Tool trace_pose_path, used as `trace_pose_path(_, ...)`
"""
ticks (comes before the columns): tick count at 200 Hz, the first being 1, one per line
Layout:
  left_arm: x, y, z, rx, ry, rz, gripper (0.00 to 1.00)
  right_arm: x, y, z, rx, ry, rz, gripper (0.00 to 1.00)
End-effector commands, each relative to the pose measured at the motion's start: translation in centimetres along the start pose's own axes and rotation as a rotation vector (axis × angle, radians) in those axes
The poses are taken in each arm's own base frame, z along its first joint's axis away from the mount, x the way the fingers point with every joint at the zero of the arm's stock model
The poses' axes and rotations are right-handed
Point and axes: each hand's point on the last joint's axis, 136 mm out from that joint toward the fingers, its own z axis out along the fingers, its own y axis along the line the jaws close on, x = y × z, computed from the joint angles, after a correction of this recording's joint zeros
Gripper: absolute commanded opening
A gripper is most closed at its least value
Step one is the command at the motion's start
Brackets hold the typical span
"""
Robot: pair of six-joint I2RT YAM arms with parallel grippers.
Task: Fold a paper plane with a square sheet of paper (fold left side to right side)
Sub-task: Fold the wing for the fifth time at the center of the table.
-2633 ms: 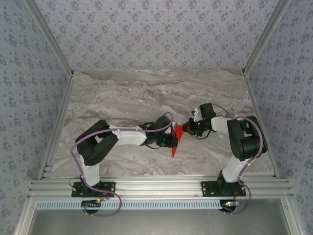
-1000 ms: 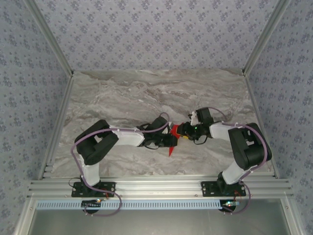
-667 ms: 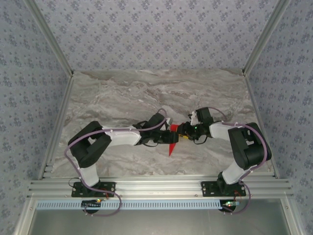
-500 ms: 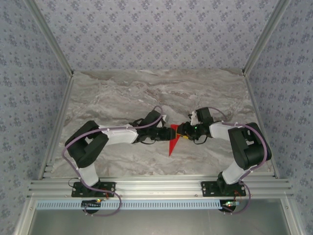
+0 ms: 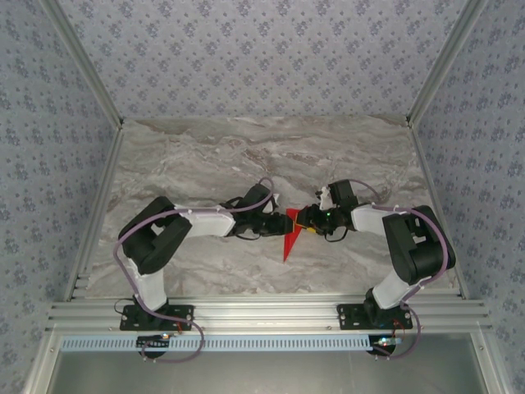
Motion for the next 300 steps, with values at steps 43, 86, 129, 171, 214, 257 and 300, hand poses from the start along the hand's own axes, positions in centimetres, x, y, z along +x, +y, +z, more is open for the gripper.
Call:
trace_pose_path(43, -1.8, -0.8, 0.0, 0.032, -0.019, 0.024, 0.10, 0.8, -2.1, 1.1, 0.088, 0.022, 0.009, 0.43)
trace_pose_path(86, -2.2, -0.2, 0.3, 0.030, -0.015, 0.042, 0.03, 0.5, -1.4, 0.9, 0.063, 0.018, -0.006, 0.44)
trace_pose_path(129, -2.4, 0.0, 0.6, 0.035, -0.008, 0.068, 0.02, 0.2, -1.1, 0.7, 0.062, 0.016, -0.016, 0.44)
trace_pose_path(171, -2.4, 1.1, 1.4, 0.029, 0.008, 0.067, 0.02, -0.5, -0.2, -0.5, 0.040, -0.018, -0.041, 0.46)
trace_pose_path(214, -2.6, 1.7, 1.7, 0.034, 0.011, 0.068, 0.02, -1.0, -0.2, -1.8, 0.024, -0.042, -0.036, 0.50)
trace_pose_path(257, -2.7, 1.9, 1.8, 0.033, 0.016, 0.069, 0.02, -1.7, 0.6, -2.3, -0.014, -0.066, -0.040, 0.51)
trace_pose_path(300, -2.4, 1.8, 2.1, 0.055, 0.034, 0.069, 0.02, -2.9, 2.5, -2.3, -0.071, -0.106, -0.051, 0.47)
